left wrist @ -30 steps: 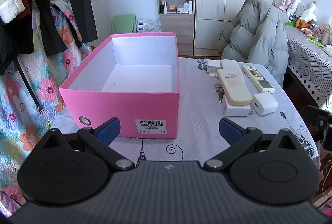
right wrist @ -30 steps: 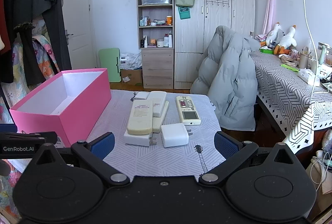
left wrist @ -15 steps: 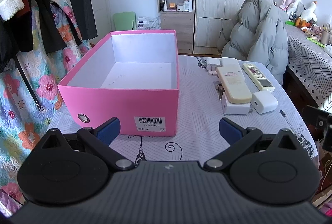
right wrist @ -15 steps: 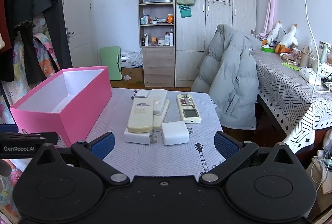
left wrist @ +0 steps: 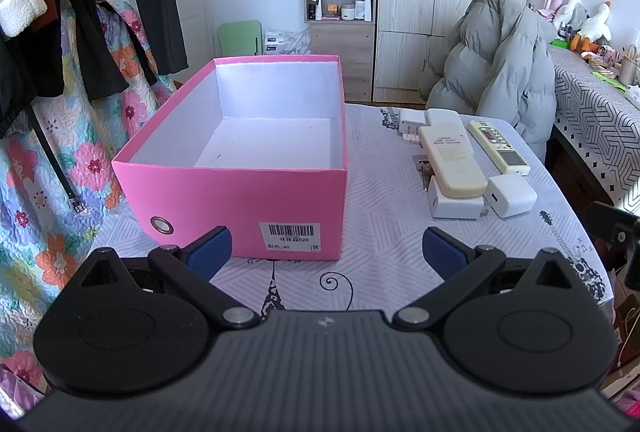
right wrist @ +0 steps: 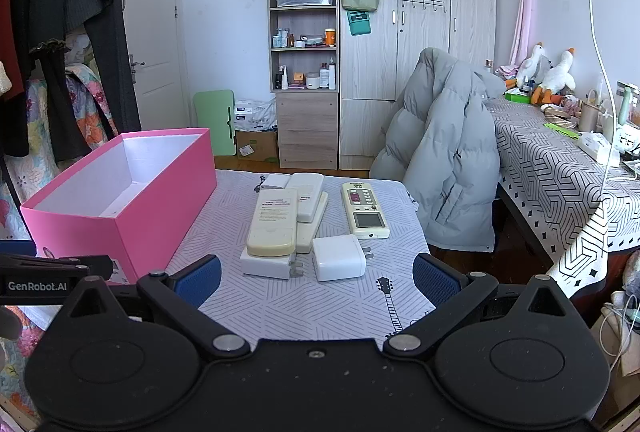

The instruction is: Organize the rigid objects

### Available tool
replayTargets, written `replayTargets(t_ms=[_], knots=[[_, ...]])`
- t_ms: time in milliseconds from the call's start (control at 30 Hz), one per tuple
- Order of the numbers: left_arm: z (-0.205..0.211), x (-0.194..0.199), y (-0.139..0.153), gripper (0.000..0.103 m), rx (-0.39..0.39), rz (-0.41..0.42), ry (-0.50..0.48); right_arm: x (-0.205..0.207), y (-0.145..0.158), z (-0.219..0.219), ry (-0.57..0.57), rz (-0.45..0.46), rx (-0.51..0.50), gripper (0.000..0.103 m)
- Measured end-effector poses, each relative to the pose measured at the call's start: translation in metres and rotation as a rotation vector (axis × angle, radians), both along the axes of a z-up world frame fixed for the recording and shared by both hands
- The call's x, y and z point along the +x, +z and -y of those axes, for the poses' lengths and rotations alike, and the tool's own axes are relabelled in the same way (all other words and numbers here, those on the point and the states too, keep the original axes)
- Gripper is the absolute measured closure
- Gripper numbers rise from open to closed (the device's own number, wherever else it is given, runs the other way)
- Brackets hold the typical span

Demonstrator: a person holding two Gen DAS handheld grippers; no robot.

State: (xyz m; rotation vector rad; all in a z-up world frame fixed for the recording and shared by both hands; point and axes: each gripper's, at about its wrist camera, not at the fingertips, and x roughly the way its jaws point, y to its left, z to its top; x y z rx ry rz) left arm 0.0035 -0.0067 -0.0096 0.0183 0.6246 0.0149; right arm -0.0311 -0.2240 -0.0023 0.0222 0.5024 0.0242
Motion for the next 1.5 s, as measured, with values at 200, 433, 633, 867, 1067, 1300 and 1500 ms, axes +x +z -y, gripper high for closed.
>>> replayTargets(t_ms=[200,433,633,867,1067,1300,1500], knots=[[-0.002,0.001,-0.002,0.0,0.0,-0.004,0.002,0.001,-0.001,0.001,0.002,-0.005,0.0,0.0],[-0.005,0.002,-0.004,0.0,-0.005,-0.016,-0.006,0.002,-0.002,0.005,-0.002,0.005,0.036,0.0],[-0.012,0.0,0.01,0.002,-0.02,0.001,-0.044,0.007,0.0,0.018,0.065,0.037,0.165,0.0],[-0.02,0.005,0.03,0.002,0.003,0.04,-0.064,0.035,0.015,0.023,0.227,0.036,0.257,0.0],[-0.032,0.026,0.035,0.002,-0.008,0.023,-0.054,0.058,0.027,0.004,0.337,0.0,0.227,0.0],[-0.076,0.057,0.041,0.001,-0.039,0.023,-0.022,0.09,0.038,-0.01,0.427,-0.097,0.118,0.006],[-0.131,0.095,0.055,0.002,0.026,-0.016,-0.021,0.159,0.032,-0.017,0.449,-0.34,0.147,0.01]])
